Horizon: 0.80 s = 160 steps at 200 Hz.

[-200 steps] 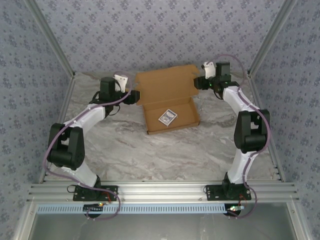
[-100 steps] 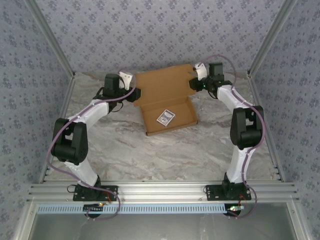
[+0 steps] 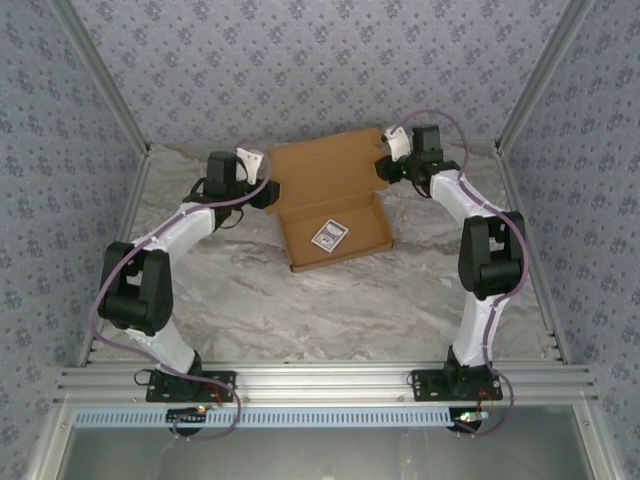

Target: Fold the paper box

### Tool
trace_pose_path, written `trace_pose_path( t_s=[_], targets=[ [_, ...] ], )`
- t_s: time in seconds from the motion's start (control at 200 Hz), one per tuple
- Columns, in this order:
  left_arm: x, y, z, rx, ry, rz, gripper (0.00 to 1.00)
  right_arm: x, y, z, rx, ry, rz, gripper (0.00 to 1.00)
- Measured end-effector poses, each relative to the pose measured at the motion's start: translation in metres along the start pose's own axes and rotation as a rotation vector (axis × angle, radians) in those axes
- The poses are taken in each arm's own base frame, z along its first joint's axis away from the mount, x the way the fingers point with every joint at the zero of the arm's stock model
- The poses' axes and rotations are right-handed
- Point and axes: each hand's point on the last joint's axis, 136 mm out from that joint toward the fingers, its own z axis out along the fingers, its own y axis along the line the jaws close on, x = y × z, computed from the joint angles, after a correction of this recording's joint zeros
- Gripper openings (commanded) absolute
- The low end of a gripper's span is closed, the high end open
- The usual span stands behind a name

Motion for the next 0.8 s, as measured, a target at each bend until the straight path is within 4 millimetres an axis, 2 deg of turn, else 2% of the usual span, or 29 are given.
trace_pose_path(
  t_s=[0.185,0.24,0.505,0.8],
  targets=[
    [0.000,-0.001,0.000,0.005,0.001,0.002,0.24,0.000,0.000,0.000,0.008,0.005,-0.001,0.20],
    [0.001,-0.001,0.000,0.006,0.001,-0.006,0.20,0.000,0.000,0.000,0.013,0.007,-0.002,0.18],
    [-0.001,0.000,0.001,-0.007,-0.005,-0.049,0.15,0.000,0.008,-0.006,0.107,0.038,0.041,0.09],
    [-0.002,-0.006,0.010,-0.085,-0.023,-0.096,0.16,0.005,0.023,-0.014,0.292,0.061,0.140,0.06]
  ],
)
